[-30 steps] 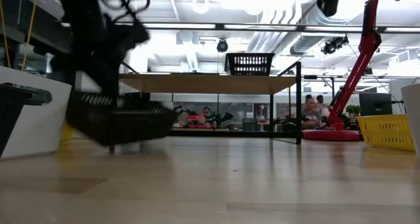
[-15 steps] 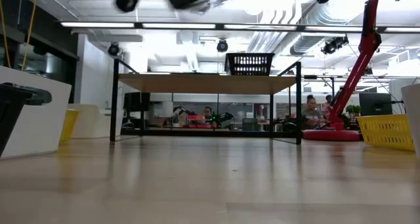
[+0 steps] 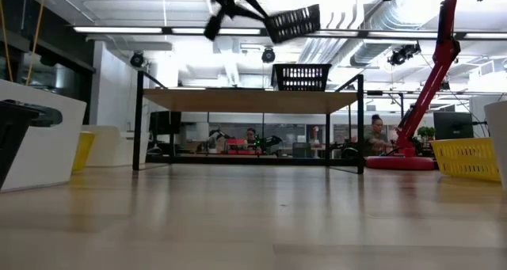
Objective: Stack baskets on shelf by color
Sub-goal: Stack the top black bin into the black bin on the shelf
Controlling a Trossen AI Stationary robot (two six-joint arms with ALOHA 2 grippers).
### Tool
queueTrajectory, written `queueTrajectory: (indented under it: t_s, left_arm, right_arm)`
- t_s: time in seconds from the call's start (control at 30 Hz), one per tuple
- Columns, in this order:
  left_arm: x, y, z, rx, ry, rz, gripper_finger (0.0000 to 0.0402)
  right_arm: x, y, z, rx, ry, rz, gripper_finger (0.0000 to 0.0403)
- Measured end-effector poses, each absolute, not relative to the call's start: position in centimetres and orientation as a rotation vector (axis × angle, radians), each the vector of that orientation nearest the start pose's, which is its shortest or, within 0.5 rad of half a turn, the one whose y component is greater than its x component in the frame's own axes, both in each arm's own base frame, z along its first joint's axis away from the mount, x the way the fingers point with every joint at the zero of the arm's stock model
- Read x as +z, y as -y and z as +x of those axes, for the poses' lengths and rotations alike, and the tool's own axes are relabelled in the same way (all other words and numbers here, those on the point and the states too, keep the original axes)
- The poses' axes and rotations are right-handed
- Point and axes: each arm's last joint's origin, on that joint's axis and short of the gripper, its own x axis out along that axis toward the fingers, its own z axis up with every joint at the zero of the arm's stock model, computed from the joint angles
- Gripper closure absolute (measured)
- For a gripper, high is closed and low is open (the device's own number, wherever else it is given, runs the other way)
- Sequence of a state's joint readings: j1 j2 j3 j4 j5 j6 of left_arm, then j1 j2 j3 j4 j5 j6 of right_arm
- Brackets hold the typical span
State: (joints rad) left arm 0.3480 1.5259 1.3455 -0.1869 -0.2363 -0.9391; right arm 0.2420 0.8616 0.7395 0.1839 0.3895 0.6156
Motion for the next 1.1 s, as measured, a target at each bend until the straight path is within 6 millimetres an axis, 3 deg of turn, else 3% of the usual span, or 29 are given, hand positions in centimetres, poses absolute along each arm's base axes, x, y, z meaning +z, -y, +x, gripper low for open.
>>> queueTrajectory:
  t_s: [0.2,0.37,1.1]
  left_arm:
    - [32.5,-14.3,35.0,0.691,-0.020,-1.015,0.0401]
    - [31.3,-14.8,35.5,0.716,-0.036,-1.044,0.0401]
    - [31.2,-15.5,34.9,0.786,-0.067,-0.967,0.0391]
  right_arm:
    - [33.9,-3.5,19.0,-0.138,0.102,0.576,0.0208]
    - [33.9,-3.5,19.0,-0.151,0.106,0.578,0.0208]
    - [33.8,-3.5,19.0,-0.155,0.089,0.569,0.0208]
